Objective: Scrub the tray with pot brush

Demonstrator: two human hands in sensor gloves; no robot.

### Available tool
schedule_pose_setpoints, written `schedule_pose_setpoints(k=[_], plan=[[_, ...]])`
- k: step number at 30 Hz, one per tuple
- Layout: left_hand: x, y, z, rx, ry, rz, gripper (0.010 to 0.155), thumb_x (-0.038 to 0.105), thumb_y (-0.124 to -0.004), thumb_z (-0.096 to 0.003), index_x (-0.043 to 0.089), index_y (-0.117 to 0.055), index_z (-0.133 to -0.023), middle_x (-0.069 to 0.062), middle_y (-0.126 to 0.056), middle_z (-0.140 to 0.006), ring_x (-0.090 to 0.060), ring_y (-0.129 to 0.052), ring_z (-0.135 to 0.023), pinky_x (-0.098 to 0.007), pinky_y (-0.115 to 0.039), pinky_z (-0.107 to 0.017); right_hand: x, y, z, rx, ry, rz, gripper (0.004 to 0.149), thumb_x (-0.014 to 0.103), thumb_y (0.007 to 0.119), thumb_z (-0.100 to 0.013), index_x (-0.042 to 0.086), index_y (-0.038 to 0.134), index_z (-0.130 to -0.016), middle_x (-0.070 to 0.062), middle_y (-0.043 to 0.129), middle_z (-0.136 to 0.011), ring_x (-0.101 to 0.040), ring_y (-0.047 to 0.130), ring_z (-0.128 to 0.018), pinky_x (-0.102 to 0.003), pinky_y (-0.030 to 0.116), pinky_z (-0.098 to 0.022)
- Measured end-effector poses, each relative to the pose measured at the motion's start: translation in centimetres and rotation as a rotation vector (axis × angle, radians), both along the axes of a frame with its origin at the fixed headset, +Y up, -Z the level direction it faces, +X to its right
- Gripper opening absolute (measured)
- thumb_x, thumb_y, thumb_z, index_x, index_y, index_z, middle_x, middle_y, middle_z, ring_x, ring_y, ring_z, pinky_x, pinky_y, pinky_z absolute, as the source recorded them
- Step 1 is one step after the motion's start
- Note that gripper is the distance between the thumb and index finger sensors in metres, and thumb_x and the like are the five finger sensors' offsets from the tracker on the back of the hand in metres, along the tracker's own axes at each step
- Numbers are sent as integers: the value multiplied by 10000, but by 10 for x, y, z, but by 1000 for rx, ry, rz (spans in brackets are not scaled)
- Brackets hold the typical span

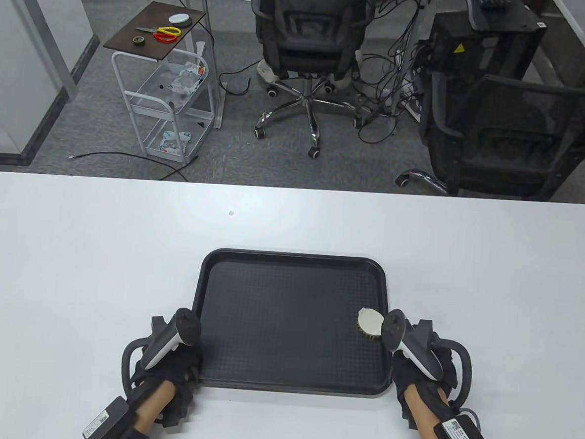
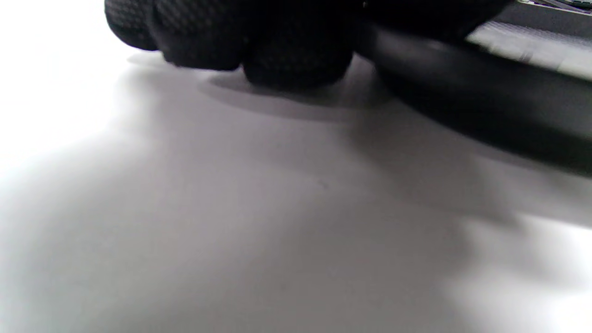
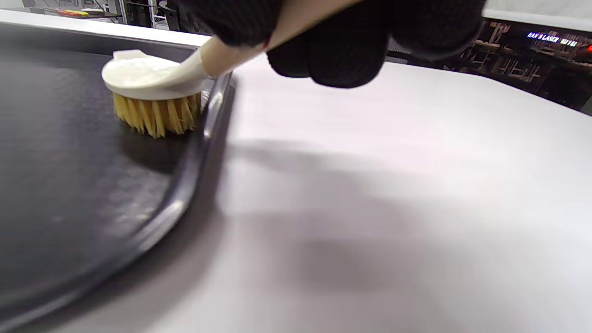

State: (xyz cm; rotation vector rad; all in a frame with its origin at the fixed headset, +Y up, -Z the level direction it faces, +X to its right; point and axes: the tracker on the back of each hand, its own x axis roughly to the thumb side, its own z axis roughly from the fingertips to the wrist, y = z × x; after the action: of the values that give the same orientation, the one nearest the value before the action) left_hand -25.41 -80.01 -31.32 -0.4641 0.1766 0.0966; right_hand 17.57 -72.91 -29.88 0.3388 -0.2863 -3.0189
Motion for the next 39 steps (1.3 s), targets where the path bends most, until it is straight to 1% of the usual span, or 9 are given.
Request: schedule_pose_setpoints(k=[2,6,10,18,22,25,29,35,39], plan=[[0,0,0,0,0,-1,783,476,-701,-453,148,-310,-1046,-15,-848,-501,-214,-858,-421,-492,-673,-584,-15,8,0,34,54,38,516,236,787,-478,290,713,-986,-86,777,-954,-278,884,-732,-506,758,-549],[0,0,0,0,0,-1,784,476,-701,-453,147,-308,-1046,-15,-848,-502,-214,-858,-422,-492,-673,-585,-63,23,3,95,172,-88,522,236,789,-478,292,705,-990,-86,768,-961,-280,877,-740,-507,752,-553],[0,0,0,-1,0,2,782,475,-701,-453,147,-311,-1046,-15,-847,-501,-214,-858,-421,-492,-673,-584,-117,26,2,113,276,-140,525,243,775,-484,296,689,-999,-80,762,-965,-268,875,-742,-497,757,-552],[0,0,0,-2,-1,4,784,475,-702,-454,147,-308,-1047,-16,-847,-502,-214,-857,-422,-493,-672,-585,-213,3,3,72,428,-207,527,242,765,-487,306,675,-1003,-70,745,-978,-265,862,-758,-496,747,-568],[0,0,0,-2,-1,5,783,475,-702,-454,148,-308,-1046,-15,-847,-502,-214,-857,-422,-492,-673,-585,-229,-9,7,52,468,-198,531,242,764,-486,306,671,-1004,-67,744,-980,-262,863,-763,-493,751,-572],[0,0,0,-3,-2,6,783,475,-701,-454,147,-307,-1046,-16,-847,-503,-215,-857,-422,-492,-672,-586,-228,-16,8,47,474,-168,526,248,766,-483,307,679,-998,-66,756,-972,-257,875,-754,-490,763,-561],[0,0,0,-2,-2,5,783,475,-702,-453,147,-309,-1046,-16,-847,-502,-214,-857,-422,-492,-673,-585,-207,-23,12,34,445,-174,521,250,767,-480,312,687,-992,-66,764,-966,-255,885,-745,-485,775,-552],[0,0,0,-2,-1,3,784,476,-701,-454,147,-308,-1047,-15,-847,-503,-214,-857,-423,-492,-672,-586,-127,-21,17,-6,300,-199,519,229,783,-470,308,711,-977,-80,778,-955,-271,891,-739,-504,776,-549],[0,0,0,-1,-1,2,783,476,-702,-453,147,-309,-1046,-15,-847,-502,-214,-858,-422,-492,-673,-585,-58,-18,23,-12,173,-191,517,222,788,-468,307,717,-973,-87,782,-950,-276,893,-737,-510,778,-549]])
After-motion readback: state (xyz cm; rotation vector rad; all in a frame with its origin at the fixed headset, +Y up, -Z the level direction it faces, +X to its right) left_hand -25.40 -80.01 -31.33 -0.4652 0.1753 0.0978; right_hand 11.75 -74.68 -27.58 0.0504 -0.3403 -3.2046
